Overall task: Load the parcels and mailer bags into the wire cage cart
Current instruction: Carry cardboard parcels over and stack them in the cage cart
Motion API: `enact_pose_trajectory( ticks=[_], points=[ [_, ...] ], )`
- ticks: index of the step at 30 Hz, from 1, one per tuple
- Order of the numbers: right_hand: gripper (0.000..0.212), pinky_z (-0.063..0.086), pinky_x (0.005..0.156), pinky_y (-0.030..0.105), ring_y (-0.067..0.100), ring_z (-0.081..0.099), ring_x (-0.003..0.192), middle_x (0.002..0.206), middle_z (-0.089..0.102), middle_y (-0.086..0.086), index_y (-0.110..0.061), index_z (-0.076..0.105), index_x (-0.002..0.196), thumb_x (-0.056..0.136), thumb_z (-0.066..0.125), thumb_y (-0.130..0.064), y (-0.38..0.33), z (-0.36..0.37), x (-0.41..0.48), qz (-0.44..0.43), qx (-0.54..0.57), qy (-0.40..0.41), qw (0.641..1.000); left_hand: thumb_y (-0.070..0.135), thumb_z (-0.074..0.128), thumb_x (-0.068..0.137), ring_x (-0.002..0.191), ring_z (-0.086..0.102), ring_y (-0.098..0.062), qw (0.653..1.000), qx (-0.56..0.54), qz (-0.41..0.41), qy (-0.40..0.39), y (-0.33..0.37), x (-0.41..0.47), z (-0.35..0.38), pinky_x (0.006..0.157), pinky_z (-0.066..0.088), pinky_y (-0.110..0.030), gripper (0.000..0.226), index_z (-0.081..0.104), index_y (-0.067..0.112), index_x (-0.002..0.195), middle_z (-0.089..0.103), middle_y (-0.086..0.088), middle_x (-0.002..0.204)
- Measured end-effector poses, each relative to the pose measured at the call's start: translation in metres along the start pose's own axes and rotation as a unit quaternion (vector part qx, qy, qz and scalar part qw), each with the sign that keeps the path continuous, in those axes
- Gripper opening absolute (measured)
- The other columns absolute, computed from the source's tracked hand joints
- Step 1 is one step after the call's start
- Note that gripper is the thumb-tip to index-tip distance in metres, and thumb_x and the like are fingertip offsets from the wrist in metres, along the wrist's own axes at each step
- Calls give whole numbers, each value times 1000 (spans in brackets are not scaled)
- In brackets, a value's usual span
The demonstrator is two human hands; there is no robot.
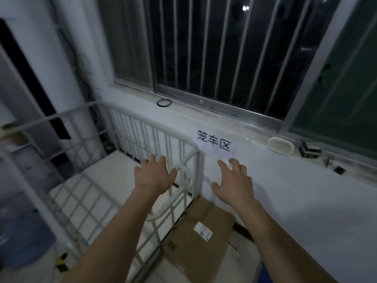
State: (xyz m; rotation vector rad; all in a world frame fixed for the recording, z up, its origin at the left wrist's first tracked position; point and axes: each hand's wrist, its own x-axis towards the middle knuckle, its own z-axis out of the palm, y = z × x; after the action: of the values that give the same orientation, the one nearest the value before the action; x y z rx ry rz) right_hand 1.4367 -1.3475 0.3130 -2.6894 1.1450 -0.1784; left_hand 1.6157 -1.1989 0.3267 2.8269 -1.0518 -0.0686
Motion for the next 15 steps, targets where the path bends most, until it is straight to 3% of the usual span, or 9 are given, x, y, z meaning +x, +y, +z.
enact_pose_trajectory(
  ticks=[4,8,11,15],
  points=[
    [68,40,99,42,29,23,138,158,15,2,-29,32,151,90,57,-49,-62,0,-7,-63,1,-2,998,58,31,98,129,43,-30,999,7,-48,20,-65,-36,-21,98,38,-45,58,43,20,141,44,-10,142],
    [62,41,104,45,30,15,144,163,5,-2,-26,40,145,90,56,-52,-151,6,-30,-143,14,-11,990,57,34,98,126,45,-32,990,7,-134,36,-153,-97,-43,98,41,-45,56,45,18,137,45,-12,138],
    [63,41,104,46,29,15,143,163,4,-3,-26,39,146,90,55,-53,-222,19,-67,-194,34,-21,980,55,38,97,119,50,-32,984,-4,-172,52,-209,-172,-45,94,43,-43,47,51,18,124,50,-9,128],
    [59,39,107,47,31,7,148,165,-6,-3,-28,39,143,92,56,-52,-339,47,-159,-305,31,-69,949,54,41,95,119,51,-30,956,-13,-290,39,-298,-311,-45,94,43,-43,44,52,19,120,50,-8,126]
  ],
)
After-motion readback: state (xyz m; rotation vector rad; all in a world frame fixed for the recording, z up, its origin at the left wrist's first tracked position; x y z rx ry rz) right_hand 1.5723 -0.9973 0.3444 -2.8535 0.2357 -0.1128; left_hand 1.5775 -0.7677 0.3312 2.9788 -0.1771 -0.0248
